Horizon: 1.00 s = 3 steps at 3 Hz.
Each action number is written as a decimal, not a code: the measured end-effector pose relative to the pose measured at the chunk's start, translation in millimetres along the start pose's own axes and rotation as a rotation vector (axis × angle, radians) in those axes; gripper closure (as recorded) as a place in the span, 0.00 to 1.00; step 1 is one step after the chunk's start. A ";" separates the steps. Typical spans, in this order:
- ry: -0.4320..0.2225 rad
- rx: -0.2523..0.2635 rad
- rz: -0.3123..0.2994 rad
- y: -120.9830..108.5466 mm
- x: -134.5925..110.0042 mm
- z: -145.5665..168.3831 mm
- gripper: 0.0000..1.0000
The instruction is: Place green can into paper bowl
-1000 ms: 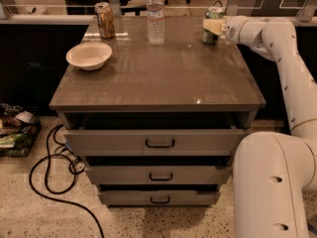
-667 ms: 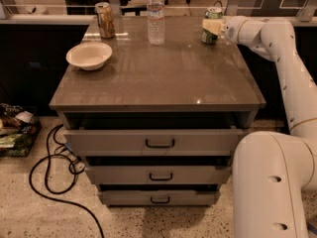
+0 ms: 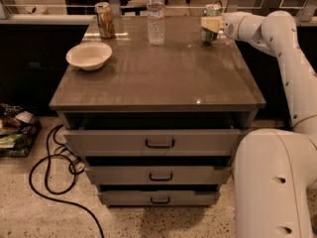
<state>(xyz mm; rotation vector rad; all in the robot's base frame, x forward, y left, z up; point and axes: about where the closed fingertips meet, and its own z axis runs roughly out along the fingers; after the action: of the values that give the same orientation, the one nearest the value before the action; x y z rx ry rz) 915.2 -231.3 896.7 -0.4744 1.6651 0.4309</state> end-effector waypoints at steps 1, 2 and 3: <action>0.033 -0.005 -0.081 20.2 -30.2 -30.2 1.00; 0.011 0.000 -0.119 42.5 -52.2 -59.4 1.00; -0.014 -0.028 -0.131 79.0 -52.9 -78.9 1.00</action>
Offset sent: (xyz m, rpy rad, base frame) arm -0.1335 0.0302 0.0605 -0.1309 -0.0649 0.0257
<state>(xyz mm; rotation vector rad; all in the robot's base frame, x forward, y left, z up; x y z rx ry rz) 813.7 -203.3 961.2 -0.5962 1.6059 0.3601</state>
